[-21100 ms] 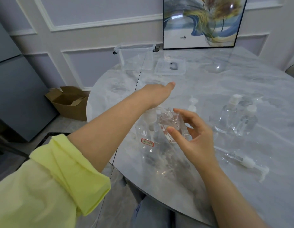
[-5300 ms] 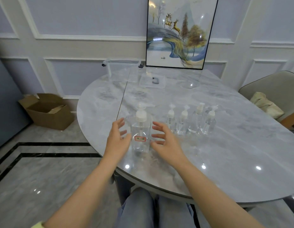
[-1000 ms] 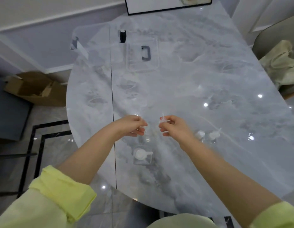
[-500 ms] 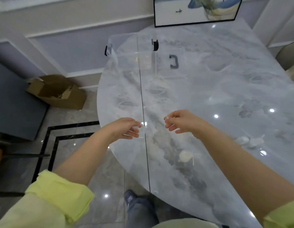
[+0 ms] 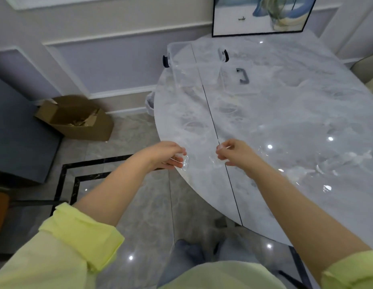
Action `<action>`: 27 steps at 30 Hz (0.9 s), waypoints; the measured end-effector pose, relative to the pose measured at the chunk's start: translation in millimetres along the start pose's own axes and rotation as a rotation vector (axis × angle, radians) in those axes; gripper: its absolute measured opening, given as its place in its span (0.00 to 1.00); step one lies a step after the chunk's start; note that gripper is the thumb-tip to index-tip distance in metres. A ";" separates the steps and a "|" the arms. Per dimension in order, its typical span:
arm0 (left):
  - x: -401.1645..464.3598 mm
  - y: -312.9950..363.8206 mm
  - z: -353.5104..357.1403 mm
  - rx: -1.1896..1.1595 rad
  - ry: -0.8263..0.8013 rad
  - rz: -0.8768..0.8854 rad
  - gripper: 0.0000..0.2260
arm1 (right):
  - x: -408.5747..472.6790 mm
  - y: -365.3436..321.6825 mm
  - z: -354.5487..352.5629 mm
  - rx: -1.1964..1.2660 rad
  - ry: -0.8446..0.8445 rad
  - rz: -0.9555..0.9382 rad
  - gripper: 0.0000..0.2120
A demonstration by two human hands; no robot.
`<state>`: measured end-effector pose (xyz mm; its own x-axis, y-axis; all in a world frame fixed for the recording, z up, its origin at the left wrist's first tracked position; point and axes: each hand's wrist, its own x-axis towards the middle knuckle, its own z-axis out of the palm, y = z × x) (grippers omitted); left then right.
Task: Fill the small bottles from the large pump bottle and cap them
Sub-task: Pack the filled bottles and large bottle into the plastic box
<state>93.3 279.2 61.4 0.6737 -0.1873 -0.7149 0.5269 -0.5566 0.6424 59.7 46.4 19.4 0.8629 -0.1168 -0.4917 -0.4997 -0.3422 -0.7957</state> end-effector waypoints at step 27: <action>77.9 -0.8 -106.1 -0.067 0.020 0.032 0.09 | 125.1 -62.8 97.6 -0.007 0.173 -0.031 0.03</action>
<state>200.3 350.9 34.4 0.7007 -0.1881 -0.6882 0.5375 -0.4953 0.6825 191.7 144.3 -26.6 0.8783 -0.2646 -0.3982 -0.4726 -0.3542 -0.8070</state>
